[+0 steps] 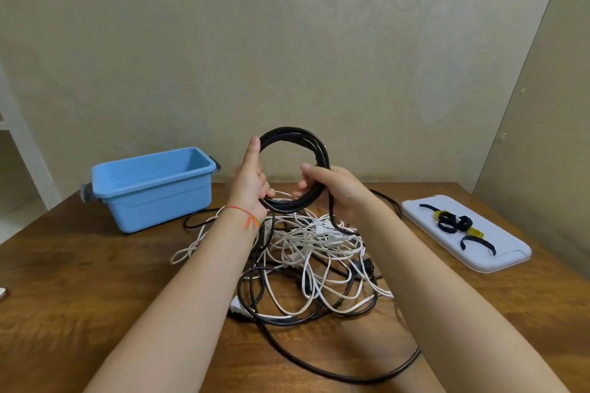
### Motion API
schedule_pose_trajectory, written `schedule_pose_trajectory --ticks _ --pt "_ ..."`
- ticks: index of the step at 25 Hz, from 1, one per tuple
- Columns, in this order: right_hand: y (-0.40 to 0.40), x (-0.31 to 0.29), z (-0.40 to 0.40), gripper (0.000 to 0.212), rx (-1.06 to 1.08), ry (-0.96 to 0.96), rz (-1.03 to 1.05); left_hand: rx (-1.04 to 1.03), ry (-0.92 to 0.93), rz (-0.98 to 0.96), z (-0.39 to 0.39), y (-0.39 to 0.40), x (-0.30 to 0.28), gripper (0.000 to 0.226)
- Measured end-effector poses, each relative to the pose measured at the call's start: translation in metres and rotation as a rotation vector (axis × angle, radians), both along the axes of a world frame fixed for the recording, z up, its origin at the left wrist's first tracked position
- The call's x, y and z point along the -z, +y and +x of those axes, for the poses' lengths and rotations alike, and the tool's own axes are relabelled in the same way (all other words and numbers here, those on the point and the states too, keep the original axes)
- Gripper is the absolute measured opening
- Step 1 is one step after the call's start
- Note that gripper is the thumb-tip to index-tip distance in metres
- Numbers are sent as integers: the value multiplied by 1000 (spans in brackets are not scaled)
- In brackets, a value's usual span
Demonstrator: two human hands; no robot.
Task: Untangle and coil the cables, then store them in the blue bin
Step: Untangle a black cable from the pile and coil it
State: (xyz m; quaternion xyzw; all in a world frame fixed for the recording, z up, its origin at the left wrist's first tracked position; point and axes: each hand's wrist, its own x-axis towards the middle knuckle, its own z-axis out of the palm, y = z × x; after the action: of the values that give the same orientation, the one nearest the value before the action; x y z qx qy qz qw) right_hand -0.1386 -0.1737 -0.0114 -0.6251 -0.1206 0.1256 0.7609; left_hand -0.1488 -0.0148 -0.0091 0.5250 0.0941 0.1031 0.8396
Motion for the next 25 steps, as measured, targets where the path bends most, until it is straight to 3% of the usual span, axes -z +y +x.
schedule_pose_trajectory --ticks 2,4,8,10,12,14,17,20,25 --pt "-5 -4 2 21 31 -41 83 207 13 -35 -4 3 0 59" --pt "-10 -14 4 24 58 -109 -59 416 55 21 -6 14 -1 67" --pt "6 -38 -3 16 25 -445 -1097 548 84 412 -5 22 -17 70" --pt "27 -43 -5 21 -27 -612 -1301 506 36 611 -5 16 -27 58" --pt "38 -45 -4 43 -26 -716 -1305 515 -27 754 -2 16 -29 60" --pt "36 -45 -1 73 -29 -614 -1202 599 -38 885 0 26 -29 72" --pt "29 -43 1 90 -127 -600 -1284 803 -26 1110 -2 39 -33 45" --pt "24 -43 1 76 -154 -606 -1189 872 -57 1244 -6 37 -33 19" --pt "-10 -29 3 16 -3 -397 -781 532 -169 796 2 47 -20 10"
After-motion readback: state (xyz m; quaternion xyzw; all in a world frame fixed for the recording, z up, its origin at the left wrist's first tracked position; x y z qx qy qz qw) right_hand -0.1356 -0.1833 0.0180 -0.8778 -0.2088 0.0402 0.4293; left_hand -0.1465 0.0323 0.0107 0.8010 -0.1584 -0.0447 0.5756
